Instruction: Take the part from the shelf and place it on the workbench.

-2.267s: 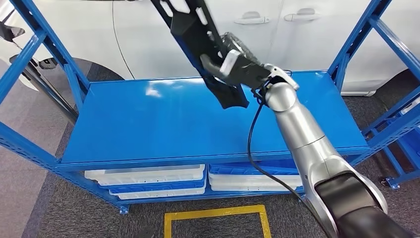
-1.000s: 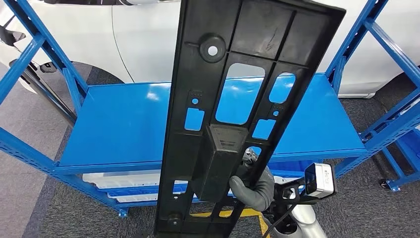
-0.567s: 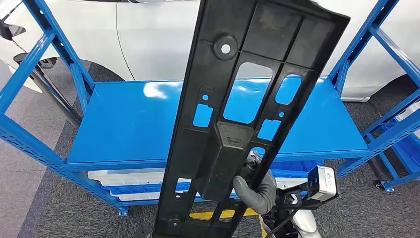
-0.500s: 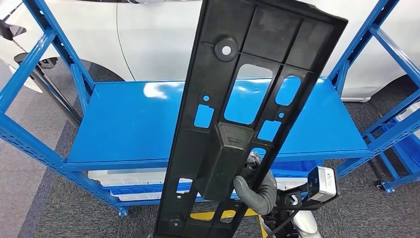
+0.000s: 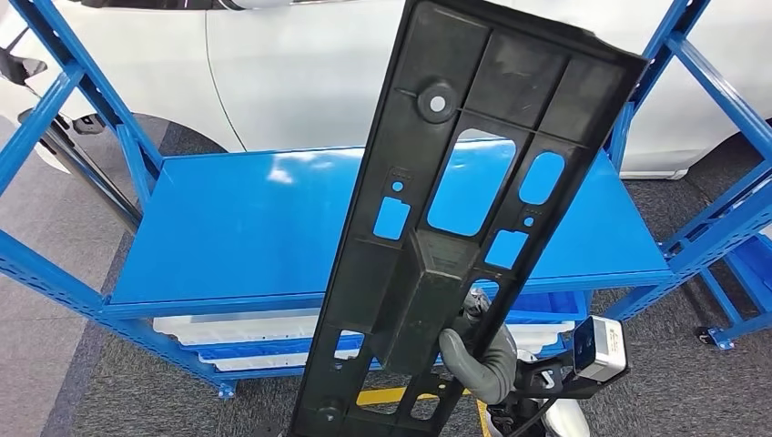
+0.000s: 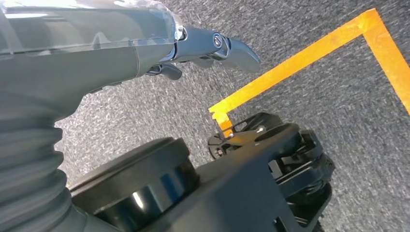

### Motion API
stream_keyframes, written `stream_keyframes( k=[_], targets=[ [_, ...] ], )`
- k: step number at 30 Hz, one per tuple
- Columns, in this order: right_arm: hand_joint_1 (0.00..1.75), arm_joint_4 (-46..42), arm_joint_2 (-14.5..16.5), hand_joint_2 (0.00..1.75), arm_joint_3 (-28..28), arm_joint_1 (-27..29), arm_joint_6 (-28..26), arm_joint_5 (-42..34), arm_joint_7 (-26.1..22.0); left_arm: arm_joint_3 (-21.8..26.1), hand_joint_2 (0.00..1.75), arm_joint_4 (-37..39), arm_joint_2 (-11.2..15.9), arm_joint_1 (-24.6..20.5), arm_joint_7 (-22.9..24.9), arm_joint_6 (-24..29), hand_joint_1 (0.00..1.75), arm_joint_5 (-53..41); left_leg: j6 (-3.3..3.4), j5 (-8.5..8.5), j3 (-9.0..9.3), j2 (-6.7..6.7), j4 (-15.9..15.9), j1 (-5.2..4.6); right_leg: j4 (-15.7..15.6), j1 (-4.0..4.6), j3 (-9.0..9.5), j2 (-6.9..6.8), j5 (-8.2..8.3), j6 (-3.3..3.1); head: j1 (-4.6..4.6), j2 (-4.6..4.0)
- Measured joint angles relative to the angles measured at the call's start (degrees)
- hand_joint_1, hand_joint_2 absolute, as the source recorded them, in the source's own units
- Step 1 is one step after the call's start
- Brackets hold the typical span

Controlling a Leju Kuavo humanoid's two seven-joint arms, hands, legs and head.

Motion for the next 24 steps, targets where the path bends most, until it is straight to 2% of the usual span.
stream_keyframes(
  k=[2, 3, 4, 6, 8, 9, 11, 12, 13, 14, 15, 16, 18, 19, 22, 24],
  targets=[
    [1.73, -0.17, 0.00, 1.75, -0.08, 0.25, -0.03, 0.00, -0.03, -0.01, 1.75, 0.00, 0.05, -0.11, 0.02, -0.03, 0.00, -0.08, 0.45, 3.50, 3.97, 0.01, -8.27, -0.06, 0.15, 0.10, 0.14, 0.07, -0.13, 0.30, 0.00, 0.00],
    [1.73, -0.28, 0.00, 1.75, -0.10, 0.33, -0.03, 0.00, -0.05, -0.02, 1.75, 0.00, 0.07, -0.17, 0.02, -0.04, 0.00, -0.11, 0.74, 4.30, 5.25, 0.00, -10.99, -0.16, 0.21, 0.18, 0.09, 0.09, -0.14, 0.57, 0.00, 0.00],
    [1.73, -0.37, 0.00, 1.75, -0.12, 0.40, -0.03, 0.01, -0.07, -0.03, 1.75, 0.00, 0.07, -0.18, 0.02, -0.07, 0.00, -0.12, 1.01, 4.44, 5.78, -0.03, -12.26, -0.28, 0.25, 0.26, -0.01, 0.10, -0.10, 0.87, 0.00, 0.00],
    [1.73, -0.46, 0.00, 1.75, -0.15, 0.50, -0.04, 0.02, -0.08, -0.08, 1.75, 0.00, 0.08, -0.12, 0.05, -0.09, 0.00, -0.12, 1.60, 4.50, 5.76, -0.10, -12.51, -0.35, 0.15, 0.32, -0.12, 0.13, 0.06, 1.54, 0.00, 0.00],
    [1.73, -0.60, 0.00, 1.75, -0.24, 0.56, -0.04, 0.03, -0.09, -0.19, 1.75, 0.00, 0.09, -0.11, 0.07, -0.10, 0.00, -0.12, 2.30, 4.87, 5.80, -0.08, -12.91, -0.17, 1.29, 0.18, -0.56, 0.13, -0.88, 2.15, 0.01, 0.00],
    [1.73, -0.70, 0.00, 1.75, -0.30, 0.58, -0.04, 0.04, -0.09, -0.27, 1.75, 0.00, 0.08, -0.16, 0.07, -0.11, 0.00, -0.12, 2.62, 5.04, 5.82, -0.05, -13.09, -0.07, 3.31, 0.09, -1.44, 0.12, -2.23, 2.41, 0.01, 0.00],
    [1.73, -0.83, 0.00, 1.75, -0.43, 0.71, -0.07, 0.07, -0.09, -0.44, 1.75, 0.00, 0.08, -0.17, 0.02, -0.12, 0.00, -0.11, 2.94, 5.15, 5.67, 0.04, -13.11, -0.10, 10.55, -0.05, -4.76, 0.09, -6.05, 2.76, 0.01, 0.00],
    [1.73, -0.84, 0.00, 1.75, -0.48, 0.83, -0.10, 0.18, -0.09, -0.50, 1.75, 0.00, 0.08, -0.09, -0.12, -0.11, 0.00, -0.10, 2.98, 5.16, 5.60, 0.06, -13.07, -0.14, 14.20, -0.08, -6.49, 0.09, -7.43, 2.89, 0.01, 0.00],
    [1.73, -0.85, -0.01, 1.75, -0.52, 0.99, -0.16, 0.36, -0.08, -0.55, 1.75, 0.00, 0.09, 0.04, -0.34, -0.10, 0.00, -0.09, 2.99, 5.16, 5.55, 0.08, -13.03, -0.17, 16.34, -0.09, -7.50, 0.08, -7.83, 2.97, 0.01, 0.00],
    [1.73, -0.87, -0.01, 1.75, -0.55, 1.17, -0.22, 0.58, -0.09, -0.62, 1.75, 0.00, 0.10, 0.20, -0.64, -0.08, 0.00, -0.05, 2.97, 5.15, 5.54, 0.07, -12.97, -0.18, 16.32, -0.10, -7.46, 0.07, -7.13, 2.96, 0.01, 0.00],
    [1.73, -0.95, -0.01, 1.75, -0.55, 1.35, -0.27, 0.84, -0.11, -0.71, 1.75, 0.00, 0.10, 0.37, -0.96, -0.07, 0.00, 0.00, 2.93, 5.12, 5.59, 0.03, -12.92, -0.18, 13.76, -0.10, -6.17, 0.06, -5.42, 2.87, 0.01, 0.00],
    [1.73, -1.08, -0.01, 1.75, -0.55, 1.50, -0.35, 1.05, -0.15, -0.81, 1.75, 0.00, 0.11, 0.51, -1.24, -0.08, 0.00, 0.04, 2.84, 5.06, 5.65, 0.00, -12.84, -0.18, 9.69, -0.09, -4.10, 0.05, -3.34, 2.69, 0.02, 0.00],
    [1.73, -1.39, -0.01, 1.75, -0.55, 1.74, -0.51, 1.39, -0.30, -0.97, 1.75, 0.00, 0.11, 0.71, -1.62, -0.15, 0.00, 0.10, 2.47, 4.87, 5.60, -0.07, -12.57, -0.41, 2.58, 0.12, -0.63, 0.06, -0.86, 2.18, 0.01, 0.00],
    [1.73, -1.56, -0.02, 1.75, -0.56, 1.90, -0.66, 1.52, -0.40, -1.02, 1.75, 0.00, 0.11, 0.79, -1.73, -0.19, 0.00, 0.10, 2.21, 4.80, 5.53, -0.08, -12.48, -0.50, 0.94, 0.25, 0.10, 0.09, -0.53, 1.91, 0.01, 0.00],
    [1.73, -1.93, -0.01, 1.75, -0.59, 2.45, -1.12, 1.96, -0.70, -1.10, 1.75, 0.00, 0.14, 0.91, -1.84, -0.24, 0.00, 0.10, 1.34, 4.66, 5.50, -0.09, -12.43, -0.50, 0.27, 0.26, 0.17, 0.15, -0.41, 1.04, 0.00, 0.00],
    [1.73, -2.23, 0.01, 1.75, -0.60, 2.59, -1.33, 2.31, -0.86, -1.16, 1.75, 0.00, 0.16, 0.91, -1.88, -0.25, 0.00, 0.11, 0.76, 2.78, 4.55, -0.05, -10.00, -0.41, -0.16, -0.01, 0.31, 0.05, -0.15, 0.36, 0.00, 0.00]
  ],
)
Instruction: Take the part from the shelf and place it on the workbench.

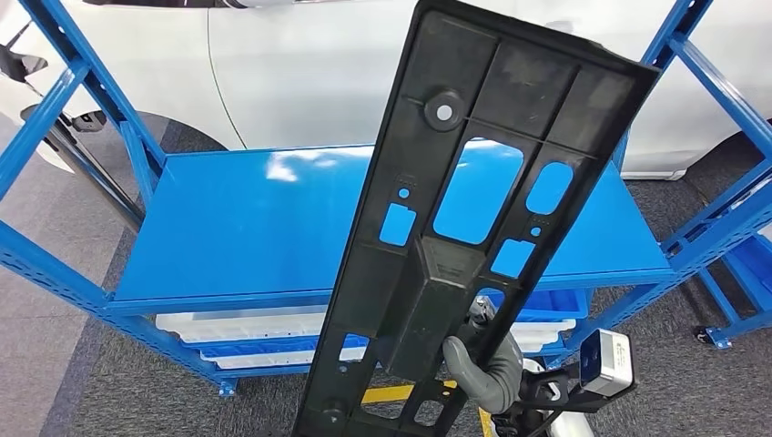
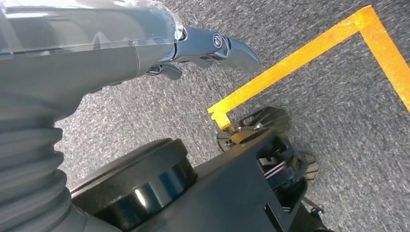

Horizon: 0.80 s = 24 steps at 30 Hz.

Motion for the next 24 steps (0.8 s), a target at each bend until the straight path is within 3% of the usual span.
stream_keyframes(
  k=[3, 4, 5, 6, 8, 10, 13, 15, 18, 19, 20, 21, 24],
  targets=[
    [1.73, -0.27, 0.05, 1.75, -0.01, 0.47, -0.79, 0.04, 0.32, -0.04, 1.75, 0.02, 0.03, 0.36, 0.31, -0.05, 0.00, 0.09, -0.65, -5.36, -4.62, 0.04, 10.48, 0.24, -0.11, -0.03, -0.08, -0.14, 0.12, -0.40, 0.00, 0.00],
    [1.73, -0.24, 0.08, 1.75, -0.06, 0.81, -1.04, -0.12, 0.62, -0.04, 1.75, 0.03, 0.05, 0.73, 0.49, -0.06, 0.00, 0.13, -0.76, -6.13, -5.79, 0.04, 13.13, 0.29, -0.10, -0.01, -0.10, -0.14, 0.13, -0.41, 0.00, 0.00],
    [1.73, -0.19, 0.11, 1.75, -0.16, 1.16, -1.18, -0.32, 0.89, -0.04, 1.75, 0.04, 0.08, 1.19, 0.62, -0.07, 0.00, 0.15, -0.78, -5.77, -5.98, 0.04, 13.71, 0.31, -0.08, 0.00, -0.08, -0.11, 0.13, -0.41, 0.00, 0.00],
    [1.73, -0.14, 0.15, 1.75, -0.28, 1.45, -1.18, -0.47, 1.03, -0.04, 1.75, 0.04, 0.13, 1.65, 0.67, -0.03, 0.00, 0.18, -0.70, -4.31, -5.01, 0.04, 11.83, 0.33, -0.07, 0.00, -0.02, -0.07, 0.12, -0.40, 0.00, 0.00],
    [1.73, -0.10, 0.18, 1.75, -0.52, 1.72, -1.07, -0.62, 1.06, -0.04, 1.75, 0.04, 0.22, 2.21, 0.66, 0.05, 0.00, 0.20, -0.31, -0.45, -0.98, 0.05, 3.69, 0.31, 0.01, 0.06, 0.10, -0.01, 0.08, -0.21, 0.00, 0.00],
    [1.73, -0.09, 0.19, 1.75, -0.66, 1.80, -1.02, -0.72, 1.07, -0.04, 1.75, 0.04, 0.27, 2.30, 0.63, 0.11, 0.00, 0.22, 0.24, 1.36, 1.64, -0.01, -1.99, 0.11, 0.16, 0.24, -0.02, -0.02, 0.11, 0.29, 0.00, 0.00],
    [1.73, -0.08, 0.19, 1.75, -0.85, 1.93, -0.87, -0.85, 0.90, -0.05, 1.75, 0.04, 0.33, 2.50, 0.48, 0.09, 0.00, 0.23, 1.11, 1.69, 1.74, -0.04, -2.89, 0.01, 0.20, 0.27, -0.24, -0.01, 0.30, 1.28, 0.00, 0.00],
    [1.73, -0.09, 0.19, 1.75, -0.98, 1.91, -0.58, -0.83, 0.31, -0.09, 1.75, 0.04, 0.36, 2.38, -0.04, 0.14, 0.00, 0.27, 1.87, 2.18, 1.65, 0.05, -3.25, 0.23, 2.01, 0.15, -1.01, 0.00, -1.19, 1.82, 0.01, 0.00],
    [1.73, -0.02, 0.17, 1.75, -1.05, 1.73, -0.15, -1.02, -0.05, -0.13, 1.75, 0.04, 0.36, 1.87, -0.53, 0.63, 0.00, 0.80, 2.47, 2.58, 1.17, 0.15, -3.36, 0.19, 12.19, -0.05, -5.49, -0.01, -6.86, 2.29, 0.02, 0.00],
    [1.73, 0.08, 0.14, 1.75, -1.05, 1.67, -0.03, -1.15, -0.07, -0.12, 1.75, 0.04, 0.36, 1.87, -0.65, 0.97, 0.00, 1.08, 2.50, 2.64, 1.01, 0.17, -3.33, 0.13, 15.26, -0.09, -6.79, -0.02, -7.97, 2.39, 0.01, 0.00],
    [1.73, 0.22, 0.09, 1.75, -1.05, 1.57, 0.11, -1.26, -0.16, -0.11, 1.75, 0.04, 0.36, 1.98, -0.82, 1.41, 0.00, 1.37, 2.49, 2.69, 0.90, 0.18, -3.27, 0.10, 16.41, -0.10, -7.14, -0.02, -7.98, 2.41, 0.01, 0.00],
    [1.73, 0.38, 0.04, 1.75, -1.05, 1.43, 0.27, -1.30, -0.33, -0.09, 1.75, 0.04, 0.36, 2.15, -1.04, 1.83, 0.00, 1.66, 2.46, 2.73, 0.84, 0.18, -3.19, 0.07, 15.30, -0.10, -6.34, -0.02, -6.94, 2.36, 0.01, 0.00],
    [1.73, 0.78, -0.08, 1.75, -0.95, 0.78, 0.71, -1.19, -0.76, -0.02, 1.75, 0.04, 0.26, 2.59, -1.52, 2.64, 0.00, 2.26, 2.14, 2.72, 0.71, 0.08, -2.78, -0.07, 4.09, 0.03, -0.26, -0.03, -2.24, 1.74, 0.02, 0.00]
  ],
)
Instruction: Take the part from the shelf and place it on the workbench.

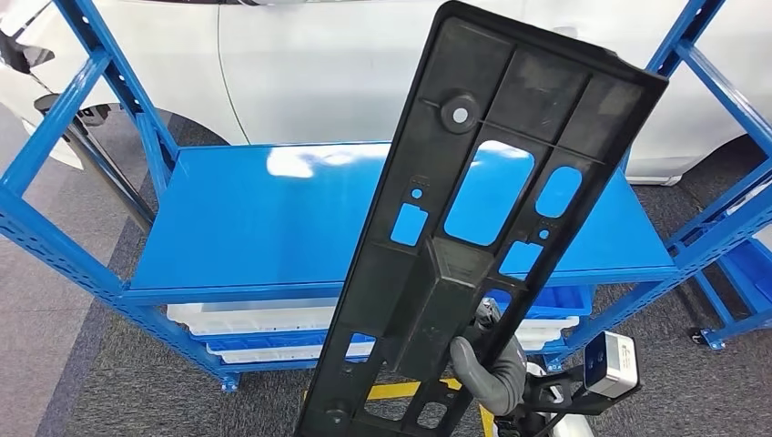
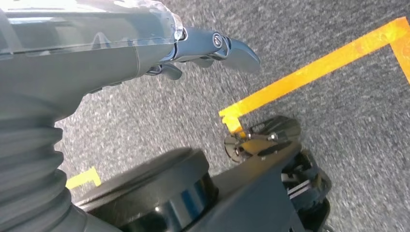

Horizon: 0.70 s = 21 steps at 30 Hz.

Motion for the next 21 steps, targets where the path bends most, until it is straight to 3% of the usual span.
stream_keyframes(
  k=[2, 4, 6, 9, 10, 11, 12, 13, 14, 16, 19, 21],
  targets=[
    [1.73, 0.25, -0.04, 1.75, 0.13, -0.37, 0.27, 0.02, -0.13, 0.06, 1.75, 0.01, -0.08, 0.18, -0.09, 0.22, 0.00, 0.29, -0.53, 0.07, -0.28, -0.06, 0.20, -0.15, -3.68, 0.28, 1.64, 0.01, 0.76, -0.44, -0.01, 0.00],
    [1.73, 0.56, -0.07, 1.75, 0.27, -0.59, 0.43, 0.02, -0.17, 0.18, 1.75, 0.02, -0.13, 0.35, -0.16, 0.34, 0.00, 0.56, -1.17, 0.24, -0.45, -0.07, 0.13, -0.18, -3.94, 0.34, 1.47, 0.02, 1.03, -0.93, -0.02, 0.00],
    [1.73, 0.81, -0.07, 1.75, 0.58, -0.91, 0.47, 0.06, -0.15, 0.31, 1.75, 0.02, -0.14, 0.44, -0.35, 0.41, 0.00, 0.73, -1.78, -0.85, -1.06, -0.05, 1.41, -0.10, -4.36, 0.07, 1.42, -0.08, 1.48, -1.59, -0.02, 0.00],
    [1.73, 0.89, -0.02, 1.75, 1.27, -1.14, 0.41, 0.31, -0.03, 0.37, 1.75, 0.02, -0.12, 0.56, -0.79, 0.57, 0.00, 0.71, -2.56, -6.45, -5.19, -0.02, 11.10, 0.21, -4.57, -0.07, 1.16, -0.32, 1.80, -2.13, -0.02, 0.00],
    [1.73, 0.89, -0.01, 1.75, 1.42, -1.08, 0.38, 0.37, 0.02, 0.38, 1.75, 0.02, -0.11, 0.62, -0.95, 0.64, 0.00, 0.66, -2.76, -7.84, -6.61, -0.02, 14.57, 0.30, -4.53, -0.05, 1.06, -0.38, 1.83, -2.15, -0.02, 0.00],
    [1.73, 0.89, 0.00, 1.75, 1.50, -0.99, 0.29, 0.32, 0.19, 0.40, 1.75, 0.03, -0.09, 0.72, -0.96, 0.68, 0.00, 0.54, -2.87, -8.15, -7.18, -0.02, 16.28, 0.36, -4.49, -0.04, 1.01, -0.43, 1.85, -2.15, -0.02, 0.00],
    [1.73, 0.92, 0.01, 1.75, 1.55, -0.81, 0.22, 0.19, 0.36, 0.41, 1.75, 0.04, -0.06, 0.87, -0.84, 0.69, 0.00, 0.43, -2.91, -7.33, -6.62, -0.01, 15.72, 0.41, -4.44, -0.04, 1.03, -0.46, 1.86, -2.13, -0.02, 0.00],
    [1.73, 0.99, 0.03, 1.75, 1.55, -0.56, 0.16, 0.05, 0.51, 0.43, 1.75, 0.06, 0.00, 1.08, -0.68, 0.70, 0.00, 0.29, -2.85, -5.62, -4.92, 0.00, 12.85, 0.47, -4.39, -0.04, 1.09, -0.45, 1.84, -2.09, -0.02, 0.00],
    [1.73, 1.07, 0.05, 1.75, 1.55, -0.27, 0.13, -0.09, 0.67, 0.43, 1.75, 0.08, 0.07, 1.38, -0.50, 0.69, 0.00, 0.18, -2.70, -3.72, -2.63, 0.01, 8.60, 0.52, -4.32, -0.04, 1.16, -0.42, 1.81, -2.01, -0.02, 0.00],
    [1.73, 1.27, 0.09, 1.75, 1.52, 0.21, 0.22, -0.14, 0.62, 0.44, 1.75, 0.18, 0.20, 1.97, -0.44, 0.67, 0.00, 0.11, -2.20, -1.65, 0.82, -0.01, 1.70, 0.38, -4.09, 0.14, 0.98, -0.25, 1.81, -1.54, -0.02, 0.00],
    [1.73, 1.49, 0.09, 1.75, 1.49, 0.40, 0.34, -0.10, 0.55, 0.48, 1.75, 0.28, 0.30, 2.42, -0.48, 0.66, 0.00, 0.10, -1.26, -1.42, 1.20, -0.15, 0.04, 0.14, -4.07, 0.25, 0.53, -0.09, 2.14, -0.50, -0.02, 0.00],
    [1.73, 1.55, 0.09, 1.75, 1.48, 0.43, 0.37, -0.10, 0.52, 0.50, 1.75, 0.32, 0.34, 2.57, -0.47, 0.64, 0.00, 0.09, -0.54, -0.98, 1.15, -0.10, -0.35, 0.32, -3.11, 0.09, 0.12, -0.05, 1.34, 0.07, -0.01, 0.00]
  ],
)
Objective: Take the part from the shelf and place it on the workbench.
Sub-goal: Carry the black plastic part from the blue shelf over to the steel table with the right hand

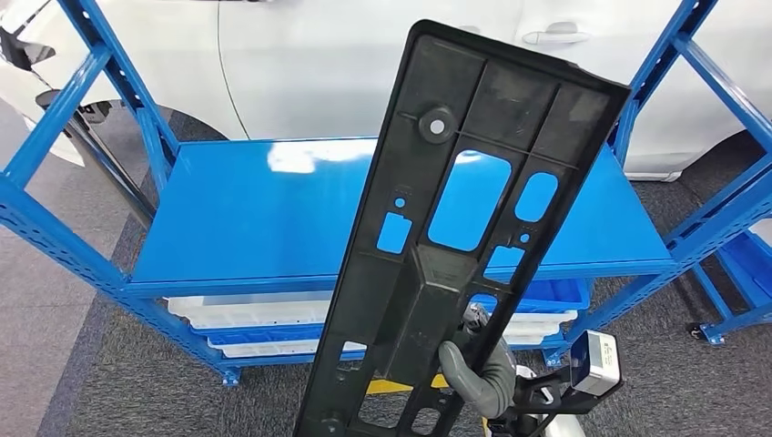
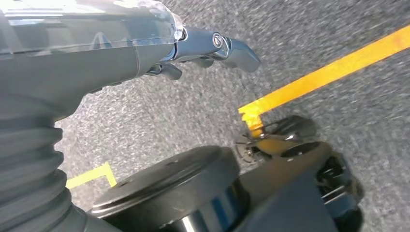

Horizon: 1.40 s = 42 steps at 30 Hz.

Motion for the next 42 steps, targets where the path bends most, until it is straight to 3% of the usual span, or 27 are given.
stream_keyframes(
  k=[2, 4, 5, 6, 9, 14, 17, 18, 21, 22, 23, 24, 26, 28, 32, 34, 36, 37, 38, 39, 42],
  targets=[
    [1.73, 0.04, 0.00, 1.75, -0.02, 0.05, 0.04, 0.03, -0.02, 0.02, 1.75, 0.05, -0.01, 0.02, 0.03, -0.11, 0.00, -0.02, 0.57, 0.37, -0.10, 0.13, -0.28, 0.11, 5.06, -0.19, -2.20, 0.04, -3.25, 0.42, 0.01, 0.00],
    [1.73, 0.14, 0.00, 1.75, -0.11, 0.16, 0.07, 0.15, -0.02, 0.03, 1.75, 0.10, 0.00, 0.00, 0.13, -0.43, 0.00, -0.19, 0.80, 0.50, -0.41, 0.19, -0.25, 0.00, 12.80, -0.23, -5.70, 0.03, -6.85, 0.70, 0.01, 0.00],
    [1.73, 0.20, 0.00, 1.75, -0.24, 0.24, 0.06, 0.21, -0.02, 0.04, 1.75, 0.12, 0.00, -0.04, 0.22, -0.70, 0.00, -0.34, 0.83, 0.53, -0.52, 0.19, -0.22, -0.06, 15.18, -0.23, -6.75, 0.03, -7.46, 0.77, 0.01, 0.00],
    [1.73, 0.24, 0.00, 1.75, -0.42, 0.32, 0.05, 0.23, -0.02, 0.06, 1.75, 0.13, 0.01, -0.11, 0.33, -1.01, 0.00, -0.57, 0.84, 0.56, -0.57, 0.17, -0.17, -0.09, 15.31, -0.23, -6.69, 0.03, -6.90, 0.76, 0.01, 0.00],
    [1.73, 0.28, 0.00, 1.75, -0.81, 0.44, 0.06, 0.21, -0.02, 0.06, 1.75, 0.14, 0.01, -0.31, 0.53, -1.59, 0.00, -1.01, 0.81, 0.58, -0.54, 0.10, -0.08, -0.12, 11.81, -0.23, -4.70, 0.03, -4.30, 0.62, 0.01, 0.00],
    [1.73, 0.28, 0.01, 1.75, -0.89, 0.45, 0.07, 0.18, -0.02, 0.06, 1.75, 0.14, 0.01, -0.35, 0.56, -1.66, 0.00, -1.08, 0.80, 0.58, -0.53, 0.09, -0.06, -0.13, 10.80, -0.22, -4.19, 0.03, -3.79, 0.57, 0.01, 0.00],
    [1.73, 0.26, 0.09, 1.75, -1.98, 0.61, 0.13, -0.14, -0.03, -0.13, 1.75, 0.14, 0.01, -1.03, 0.99, -2.45, 0.00, -1.75, 0.41, 0.49, -0.71, 0.04, 0.35, -0.40, 1.94, 0.01, 0.12, 0.00, -1.01, -0.06, 0.01, 0.00],
    [1.73, 0.26, 0.24, 1.75, -2.88, 0.75, 0.24, -0.24, 0.05, -0.32, 1.75, 0.14, -0.01, -1.67, 1.74, -2.95, 0.00, -2.19, -0.06, 0.41, -0.88, 0.03, 0.54, -0.46, -0.79, -0.01, 1.30, -0.04, -0.11, -0.59, 0.00, 0.00],
    [1.73, 0.48, 1.11, 1.75, -5.09, 0.78, 1.10, -0.74, 1.09, -0.69, 1.75, 0.14, -0.04, -3.09, 3.54, -3.92, 0.00, -2.37, -1.85, -5.57, -5.62, 0.08, 11.39, -0.11, -1.52, -0.23, 0.95, -0.19, 0.63, -1.97, -0.01, 0.00],
    [1.73, 0.68, 1.31, 1.75, -5.28, 0.60, 1.31, -0.95, 1.42, -0.68, 1.75, 0.14, -0.04, -3.16, 3.57, -3.98, 0.00, -2.13, -2.16, -7.48, -7.32, 0.09, 15.60, 0.01, -1.50, -0.20, 0.85, -0.22, 0.68, -2.08, -0.01, 0.00],
    [1.73, 0.93, 1.39, 1.75, -5.33, 0.37, 1.33, -1.07, 1.57, -0.67, 1.75, 0.14, -0.04, -3.21, 3.68, -3.99, 0.00, -1.97, -2.27, -7.26, -7.51, 0.10, 16.42, 0.09, -1.43, -0.20, 0.82, -0.23, 0.69, -2.07, -0.01, 0.00],
    [1.73, 1.20, 1.46, 1.75, -5.36, 0.08, 1.33, -1.16, 1.66, -0.66, 1.75, 0.14, -0.04, -3.28, 3.92, -4.00, 0.00, -1.90, -2.30, -5.96, -6.58, 0.11, 14.89, 0.18, -1.35, -0.21, 0.84, -0.22, 0.68, -2.05, -0.01, 0.00],
    [1.73, 1.65, 1.63, 1.75, -5.42, -0.52, 1.34, -1.28, 1.75, -0.66, 1.75, 0.14, -0.04, -3.43, 4.43, -4.01, 0.00, -1.79, -2.15, -2.33, -2.65, 0.13, 7.36, 0.33, -1.15, -0.21, 0.89, -0.18, 0.61, -1.84, -0.01, 0.00],
    [1.73, 1.98, 1.75, 1.75, -5.46, -0.97, 1.41, -1.43, 1.78, -0.66, 1.75, 0.14, -0.04, -3.54, 4.66, -4.01, 0.00, -1.74, -1.71, -0.67, -0.07, 0.08, 1.67, 0.21, -0.83, -0.05, 0.57, -0.11, 0.64, -1.27, -0.01, 0.00],
    [1.73, 2.51, 2.01, 1.75, -5.48, -1.72, 1.61, -1.67, 2.05, -0.65, 1.75, 0.14, -0.06, -3.57, 4.95, -4.00, 0.00, -1.63, -0.32, -0.17, -0.19, -0.01, 0.41, 0.13, -0.42, -0.03, -0.11, -0.06, 0.63, 0.09, -0.01, 0.00],
    [1.73, 2.64, 2.17, 1.75, -5.48, -2.22, 1.62, -1.71, 2.29, -0.64, 1.75, 0.14, -0.09, -3.69, 5.03, -3.98, 0.00, -1.56, 0.41, 0.28, -0.28, 0.08, 0.04, 0.27, 3.38, -0.19, -1.74, -0.03, -1.99, 0.58, 0.00, 0.00],
    [1.73, 2.91, 2.24, 1.75, -5.48, -2.52, 1.63, -1.73, 2.42, -0.63, 1.75, 0.14, -0.13, -3.78, 5.07, -3.94, 0.00, -1.52, 0.73, 0.47, -0.61, 0.15, 0.07, 0.15, 11.03, -0.24, -5.11, -0.02, -5.88, 0.91, 0.00, 0.00],
    [1.73, 3.09, 2.24, 1.75, -5.48, -2.56, 1.64, -1.74, 2.47, -0.62, 1.75, 0.14, -0.14, -3.76, 5.09, -3.90, 0.00, -1.50, 0.79, 0.53, -0.77, 0.16, 0.11, 0.09, 14.24, -0.25, -6.53, -0.03, -7.01, 1.00, 0.00, 0.00],
    [1.73, 3.27, 2.25, 1.75, -5.48, -2.58, 1.66, -1.77, 2.54, -0.61, 1.75, 0.14, -0.15, -3.74, 5.12, -3.84, 0.00, -1.45, 0.81, 0.56, -0.89, 0.16, 0.18, 0.04, 15.68, -0.25, -7.09, -0.03, -7.11, 1.02, 0.00, 0.00],
    [1.73, 3.43, 2.25, 1.75, -5.48, -2.65, 1.68, -1.81, 2.64, -0.58, 1.75, 0.14, -0.15, -3.73, 5.14, -3.77, 0.00, -1.38, 0.81, 0.58, -0.94, 0.12, 0.27, 0.02, 14.83, -0.24, -6.51, -0.03, -6.13, 0.94, 0.00, 0.00],
    [1.73, 3.67, 2.30, 1.75, -5.48, -3.28, 1.77, -1.99, 2.93, -0.54, 1.75, 0.14, -0.20, -3.86, 5.13, -3.63, 0.00, -1.17, 0.56, 0.55, -1.02, 0.04, 0.67, -0.15, 3.53, -0.06, -0.60, -0.04, -1.13, 0.17, 0.01, 0.00]
  ],
)
